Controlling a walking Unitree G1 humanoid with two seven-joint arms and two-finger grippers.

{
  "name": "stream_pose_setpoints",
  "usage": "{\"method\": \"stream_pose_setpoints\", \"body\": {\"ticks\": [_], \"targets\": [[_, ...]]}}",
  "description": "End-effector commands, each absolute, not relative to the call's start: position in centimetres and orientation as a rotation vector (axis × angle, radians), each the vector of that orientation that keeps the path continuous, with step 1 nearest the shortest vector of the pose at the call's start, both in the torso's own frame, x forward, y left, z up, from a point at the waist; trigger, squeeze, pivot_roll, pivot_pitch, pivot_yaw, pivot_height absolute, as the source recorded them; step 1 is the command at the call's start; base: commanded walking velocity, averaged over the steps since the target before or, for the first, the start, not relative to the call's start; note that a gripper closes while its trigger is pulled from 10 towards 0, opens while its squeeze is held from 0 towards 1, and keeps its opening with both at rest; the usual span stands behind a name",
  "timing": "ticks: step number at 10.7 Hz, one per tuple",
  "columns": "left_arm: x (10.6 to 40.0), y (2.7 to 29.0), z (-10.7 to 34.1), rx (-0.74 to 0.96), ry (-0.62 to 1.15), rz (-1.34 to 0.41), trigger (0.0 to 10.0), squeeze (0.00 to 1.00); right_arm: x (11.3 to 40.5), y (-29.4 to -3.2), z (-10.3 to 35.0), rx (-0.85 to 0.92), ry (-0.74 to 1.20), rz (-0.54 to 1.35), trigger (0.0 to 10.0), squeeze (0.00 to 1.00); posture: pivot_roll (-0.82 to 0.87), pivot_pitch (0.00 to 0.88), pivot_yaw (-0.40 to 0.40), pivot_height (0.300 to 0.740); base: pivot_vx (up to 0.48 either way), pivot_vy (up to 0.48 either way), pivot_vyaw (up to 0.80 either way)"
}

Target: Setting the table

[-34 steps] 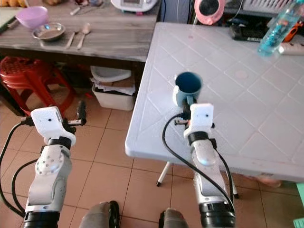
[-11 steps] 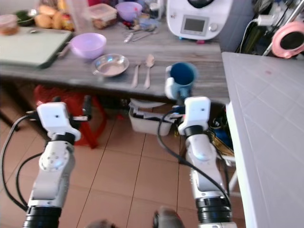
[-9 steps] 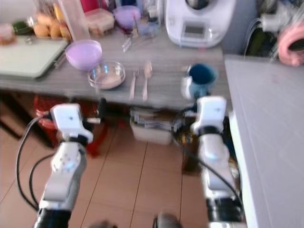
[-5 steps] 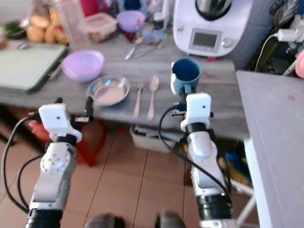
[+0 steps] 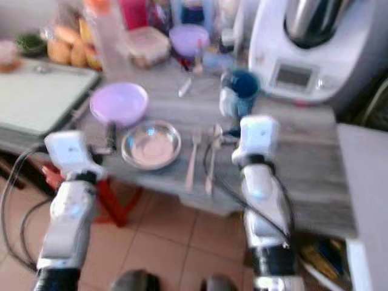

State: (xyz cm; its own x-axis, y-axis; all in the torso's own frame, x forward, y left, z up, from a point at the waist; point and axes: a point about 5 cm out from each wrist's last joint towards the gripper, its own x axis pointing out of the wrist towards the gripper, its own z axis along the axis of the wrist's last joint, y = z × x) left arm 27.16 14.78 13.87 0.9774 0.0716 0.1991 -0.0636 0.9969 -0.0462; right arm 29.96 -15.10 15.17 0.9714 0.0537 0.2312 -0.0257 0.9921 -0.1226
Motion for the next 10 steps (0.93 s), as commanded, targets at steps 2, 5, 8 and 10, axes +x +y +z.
{"method": "stream_pose_setpoints", "body": {"ticks": [2, 5, 8, 10], "targets": [[26.4, 15.2, 14.0, -0.031, -0.205, 0.104, 10.0, 0.00, 30.0, -15.7, 16.0, -0.141, -0.271, 0.052, 10.0, 0.00, 0.00, 0.080, -0.008, 0.740, 0.000, 0.000, 0.79], [26.2, 15.6, 13.3, -0.021, -0.173, 0.124, 10.0, 0.00, 30.4, -15.6, 16.3, -0.150, -0.281, 0.104, 10.0, 0.00, 0.01, 0.088, -0.010, 0.740, 0.000, 0.000, 0.66], [26.1, 15.6, 13.3, -0.022, -0.158, 0.109, 10.0, 0.00, 31.2, -16.5, 16.7, -0.154, -0.279, 0.077, 10.0, 0.00, 0.01, 0.120, -0.008, 0.740, 0.000, 0.000, 0.16], [25.7, 16.0, 13.1, -0.013, -0.139, 0.115, 10.0, 0.00, 31.8, -16.9, 16.5, -0.163, -0.243, 0.100, 10.0, 0.00, 0.02, 0.151, -0.008, 0.740, 0.000, 0.000, 0.00]]}}
